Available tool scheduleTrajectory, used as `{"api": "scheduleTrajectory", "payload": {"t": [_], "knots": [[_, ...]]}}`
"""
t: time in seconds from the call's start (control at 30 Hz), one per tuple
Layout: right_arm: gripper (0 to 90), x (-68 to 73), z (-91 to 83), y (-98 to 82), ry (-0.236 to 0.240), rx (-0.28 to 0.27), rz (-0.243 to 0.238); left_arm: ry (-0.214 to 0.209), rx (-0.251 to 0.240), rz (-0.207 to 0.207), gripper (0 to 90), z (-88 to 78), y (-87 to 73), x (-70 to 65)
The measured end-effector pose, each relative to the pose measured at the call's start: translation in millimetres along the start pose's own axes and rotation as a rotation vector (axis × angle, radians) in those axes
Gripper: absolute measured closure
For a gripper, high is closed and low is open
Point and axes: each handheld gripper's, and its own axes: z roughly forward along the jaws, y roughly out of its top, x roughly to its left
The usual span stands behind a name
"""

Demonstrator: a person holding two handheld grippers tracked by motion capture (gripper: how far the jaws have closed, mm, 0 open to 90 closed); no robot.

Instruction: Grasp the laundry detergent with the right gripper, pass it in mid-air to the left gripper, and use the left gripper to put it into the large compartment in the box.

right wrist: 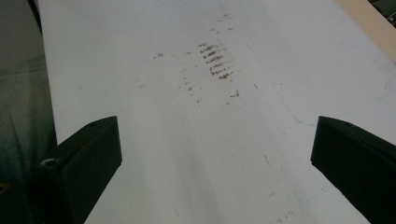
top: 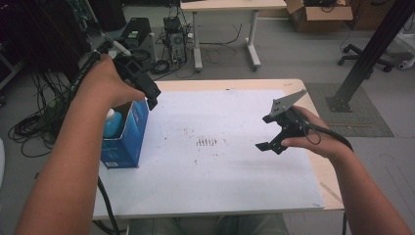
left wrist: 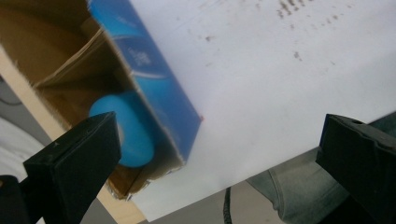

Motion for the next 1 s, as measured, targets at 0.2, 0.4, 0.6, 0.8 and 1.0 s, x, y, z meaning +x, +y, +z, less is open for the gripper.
{"api": "scheduleTrajectory", "payload": {"t": [0.2, 0.4, 0.6, 0.8, 1.0], "knots": [[2.0, -6.2, -17.5, 20.2, 0.021, 0.081, -0.039, -0.016, -0.003, 0.154, 0.2, -1.8, 10.7, -21.7], [2.4, -10.4, -26.5, 38.8, 0.051, 0.184, -0.081, -0.008, -0.009, 0.315, 0.2, 2.7, 21.4, -38.6], [2.6, -14.6, -27.9, 48.8, 0.076, 0.266, -0.100, -0.022, 0.004, 0.456, 0.3, 12.1, 29.8, -52.7], [3.3, -17.9, -20.1, 52.5, 0.111, 0.366, -0.131, -0.044, 0.011, 0.579, 0.3, 21.6, 36.3, -62.4], [3.5, -22.0, -13.4, 50.6, 0.127, 0.435, -0.140, -0.065, 0.014, 0.691, 0.2, 31.9, 39.4, -69.8]]}}
